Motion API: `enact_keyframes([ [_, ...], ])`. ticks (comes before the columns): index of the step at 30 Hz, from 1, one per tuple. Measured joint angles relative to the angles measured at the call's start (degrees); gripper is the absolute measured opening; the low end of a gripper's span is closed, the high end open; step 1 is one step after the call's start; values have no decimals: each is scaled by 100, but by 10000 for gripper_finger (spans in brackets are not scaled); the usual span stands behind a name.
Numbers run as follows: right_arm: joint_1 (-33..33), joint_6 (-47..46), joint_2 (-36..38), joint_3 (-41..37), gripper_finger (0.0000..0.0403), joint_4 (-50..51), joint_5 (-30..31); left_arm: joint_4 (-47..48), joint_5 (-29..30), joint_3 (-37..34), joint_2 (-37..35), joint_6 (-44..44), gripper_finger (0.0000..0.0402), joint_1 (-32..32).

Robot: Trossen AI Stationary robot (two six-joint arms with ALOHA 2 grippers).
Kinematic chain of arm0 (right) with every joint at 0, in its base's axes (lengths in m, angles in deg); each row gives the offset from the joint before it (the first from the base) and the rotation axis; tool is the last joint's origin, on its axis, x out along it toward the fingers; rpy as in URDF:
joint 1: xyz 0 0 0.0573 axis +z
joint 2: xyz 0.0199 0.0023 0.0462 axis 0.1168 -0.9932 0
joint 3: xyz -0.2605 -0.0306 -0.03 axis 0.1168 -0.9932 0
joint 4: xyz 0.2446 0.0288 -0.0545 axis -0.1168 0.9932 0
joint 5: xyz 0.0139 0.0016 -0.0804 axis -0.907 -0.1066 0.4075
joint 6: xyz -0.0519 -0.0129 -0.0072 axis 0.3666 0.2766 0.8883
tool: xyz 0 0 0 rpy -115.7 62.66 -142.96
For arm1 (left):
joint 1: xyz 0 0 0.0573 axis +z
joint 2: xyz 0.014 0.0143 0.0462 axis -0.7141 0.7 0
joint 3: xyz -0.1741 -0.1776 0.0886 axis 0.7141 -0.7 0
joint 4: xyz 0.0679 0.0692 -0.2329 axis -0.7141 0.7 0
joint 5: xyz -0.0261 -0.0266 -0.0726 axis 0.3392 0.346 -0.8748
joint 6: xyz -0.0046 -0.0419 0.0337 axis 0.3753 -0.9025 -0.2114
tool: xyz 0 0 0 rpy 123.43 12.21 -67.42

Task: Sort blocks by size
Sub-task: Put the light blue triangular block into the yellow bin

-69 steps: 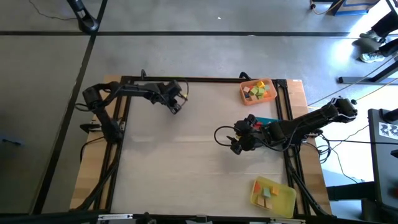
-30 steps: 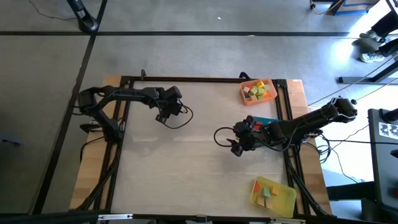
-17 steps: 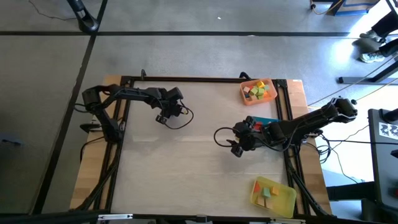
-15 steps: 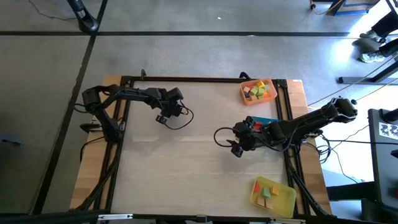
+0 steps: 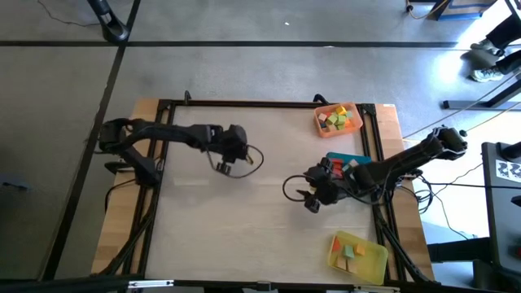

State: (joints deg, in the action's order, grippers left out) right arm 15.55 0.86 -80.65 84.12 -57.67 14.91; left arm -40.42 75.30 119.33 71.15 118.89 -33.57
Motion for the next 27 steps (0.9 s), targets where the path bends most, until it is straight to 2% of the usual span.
enact_keyframes([
  [3, 42, 32, 0, -281, 315, -624, 281, -322, 280, 42, -328, -457, 119, -557],
  [5, 18, 108, 0, -580, 305, -1424, 318, -547, 756, 41, -427, -754, 118, -966],
  [9, -97, 467, -56, -1284, 288, -3646, 363, -1218, 1618, 38, -468, -1046, 118, -1729],
  [13, -182, 634, -296, -1715, 283, -5689, 270, -1785, 2035, 38, -426, -1268, 118, -2254],
  [18, -268, 755, -854, -1742, 288, -6677, 175, -2455, 2266, 38, -397, -1447, 118, -2660],
  [27, -472, 780, -1469, -1591, 341, -7857, -210, -2912, 2263, 38, -388, -1311, 118, -2903],
])
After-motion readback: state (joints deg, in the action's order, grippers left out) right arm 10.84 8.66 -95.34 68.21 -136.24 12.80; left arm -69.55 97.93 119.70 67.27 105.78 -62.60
